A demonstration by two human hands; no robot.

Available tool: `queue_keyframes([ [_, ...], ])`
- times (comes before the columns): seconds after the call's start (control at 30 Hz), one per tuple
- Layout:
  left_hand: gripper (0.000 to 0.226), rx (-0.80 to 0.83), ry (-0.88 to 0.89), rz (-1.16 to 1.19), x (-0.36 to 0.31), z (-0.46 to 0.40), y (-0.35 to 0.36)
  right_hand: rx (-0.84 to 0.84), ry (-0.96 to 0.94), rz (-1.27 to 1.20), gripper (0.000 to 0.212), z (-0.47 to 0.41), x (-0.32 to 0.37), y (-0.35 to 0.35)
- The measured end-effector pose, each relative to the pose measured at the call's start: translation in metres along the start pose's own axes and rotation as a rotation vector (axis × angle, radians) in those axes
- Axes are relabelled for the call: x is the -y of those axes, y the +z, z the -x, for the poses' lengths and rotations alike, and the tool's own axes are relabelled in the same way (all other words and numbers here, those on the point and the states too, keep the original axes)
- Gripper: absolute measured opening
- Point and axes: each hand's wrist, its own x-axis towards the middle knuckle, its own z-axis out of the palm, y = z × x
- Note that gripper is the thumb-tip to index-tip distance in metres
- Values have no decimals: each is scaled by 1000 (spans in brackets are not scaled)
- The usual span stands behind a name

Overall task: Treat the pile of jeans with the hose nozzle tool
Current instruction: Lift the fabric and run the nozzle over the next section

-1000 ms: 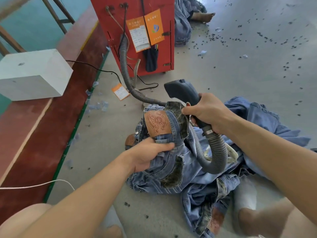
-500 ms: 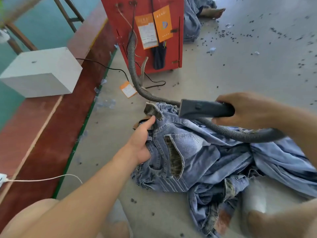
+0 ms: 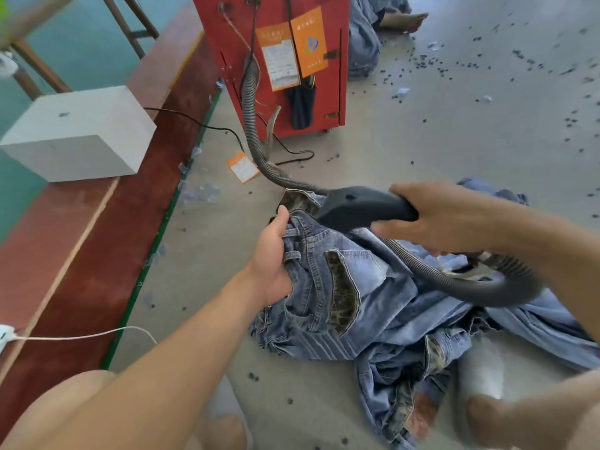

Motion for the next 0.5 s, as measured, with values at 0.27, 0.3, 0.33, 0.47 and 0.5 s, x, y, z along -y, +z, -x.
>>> queue_keyframes([
  [0.27,87,88,-6,-37,9,1,3,-194,180,-290,30,-15,6,8],
  [0.3,90,108,-1,-12,6,2,3,-177,180,-347,29,-12,2,3],
  [0.33,92,121,2,13,4,3,4,-132,152,-370,27,-8,-2,-1],
  [0.47,93,206,-31,34,-4,8,10,36,44,-238,24,4,4,6],
  [0.5,91,225,-42,21,-3,9,12,-7,36,-144,27,-1,6,12],
])
